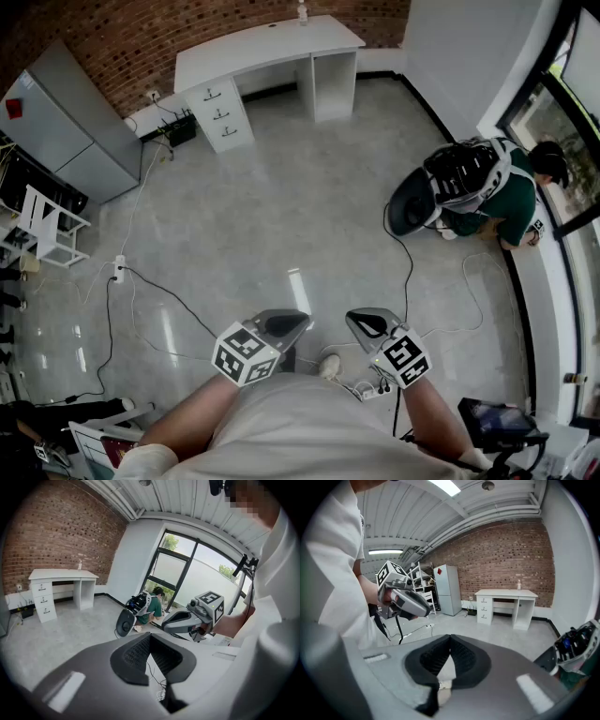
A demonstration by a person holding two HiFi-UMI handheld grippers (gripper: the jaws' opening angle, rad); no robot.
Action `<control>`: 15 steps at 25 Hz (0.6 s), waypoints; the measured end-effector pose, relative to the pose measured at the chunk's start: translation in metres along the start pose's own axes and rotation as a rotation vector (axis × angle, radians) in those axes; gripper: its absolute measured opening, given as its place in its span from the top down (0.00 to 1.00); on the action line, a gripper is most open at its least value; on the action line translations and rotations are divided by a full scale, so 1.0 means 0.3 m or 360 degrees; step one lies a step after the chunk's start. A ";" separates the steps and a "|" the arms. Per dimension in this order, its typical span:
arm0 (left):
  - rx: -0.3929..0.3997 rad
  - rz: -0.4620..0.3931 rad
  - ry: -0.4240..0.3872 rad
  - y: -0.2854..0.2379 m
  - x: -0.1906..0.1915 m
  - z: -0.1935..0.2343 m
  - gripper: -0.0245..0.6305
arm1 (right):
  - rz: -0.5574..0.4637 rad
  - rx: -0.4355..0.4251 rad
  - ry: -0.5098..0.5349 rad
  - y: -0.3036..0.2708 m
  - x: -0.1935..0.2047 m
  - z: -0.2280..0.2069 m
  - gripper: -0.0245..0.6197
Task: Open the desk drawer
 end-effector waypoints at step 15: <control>-0.0168 -0.0207 0.0143 0.203 0.066 0.323 0.96 | 0.0072 -0.0263 0.0141 -0.406 -0.251 0.058 0.96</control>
Point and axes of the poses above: the fingertips, and each gripper's own axes: y backward along the fingers, z to its left, x out of its underside, the point moved 7 cm from there along y, backward along the fingers, and after that the axes turned 4 degrees about -y, right-handed, at the moved point
